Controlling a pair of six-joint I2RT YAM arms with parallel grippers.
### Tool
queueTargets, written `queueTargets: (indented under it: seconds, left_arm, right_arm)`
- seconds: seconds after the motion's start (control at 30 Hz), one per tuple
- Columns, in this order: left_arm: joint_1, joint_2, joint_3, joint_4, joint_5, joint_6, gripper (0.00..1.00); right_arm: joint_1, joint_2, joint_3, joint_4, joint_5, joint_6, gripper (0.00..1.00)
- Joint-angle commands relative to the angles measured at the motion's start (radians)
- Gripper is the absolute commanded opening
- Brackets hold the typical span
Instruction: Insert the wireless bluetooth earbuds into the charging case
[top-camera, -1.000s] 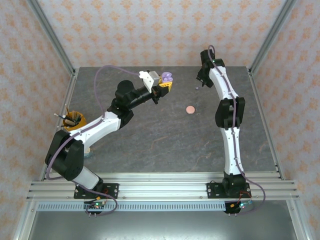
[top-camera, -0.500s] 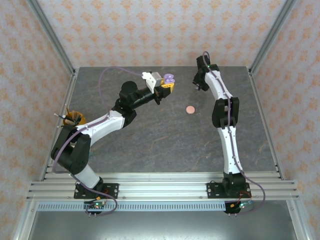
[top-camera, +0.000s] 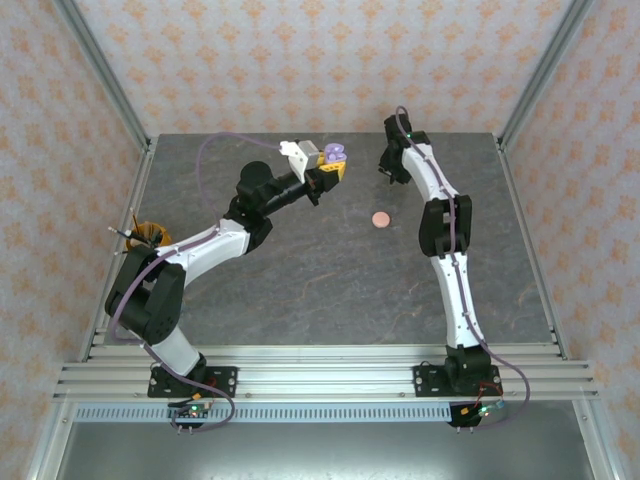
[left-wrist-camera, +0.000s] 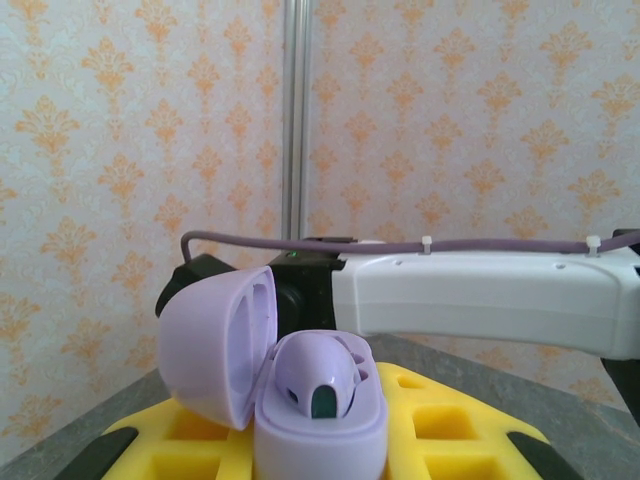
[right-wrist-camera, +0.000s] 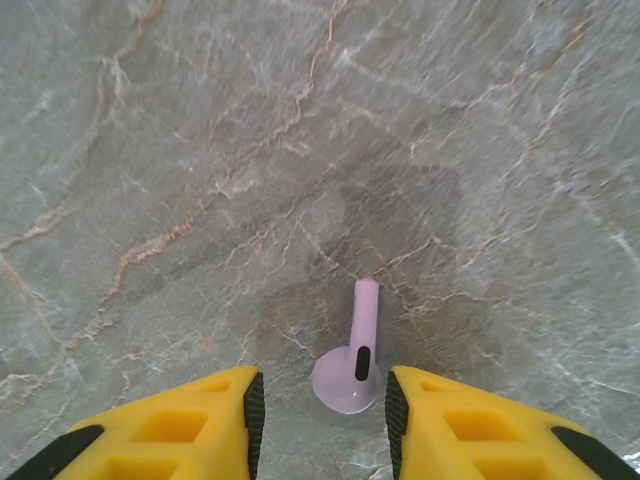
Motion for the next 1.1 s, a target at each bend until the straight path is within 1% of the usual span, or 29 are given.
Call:
queueTargets:
  seconds: [0.0,0.37,0.63,0.9,1.07]
  left_arm:
    - [0.005,-0.001,0.02,0.068,0.018,-0.015,0.0]
    - [0.007,0.001,0.024,0.069,0.016,-0.018,0.0]
    - [0.012,0.021,0.038,0.075,0.016,-0.027,0.0]
    - [0.015,0.037,0.039,0.09,0.014,-0.045,0.0]
    - [0.015,0.045,0.046,0.094,0.015,-0.056,0.0]
  right_arm:
    - [0.002,0.031,0.027,-0.029,0.023,-0.021,0.38]
    - [-0.012,0.044,0.027,-0.029,0.088,-0.013,0.39]
    - [-0.022,0.064,0.032,-0.02,0.086,-0.013,0.38]
    - [-0.023,0.088,0.044,-0.029,0.109,-0.029,0.31]
    - [-0.022,0.083,0.042,-0.047,0.107,-0.044,0.22]
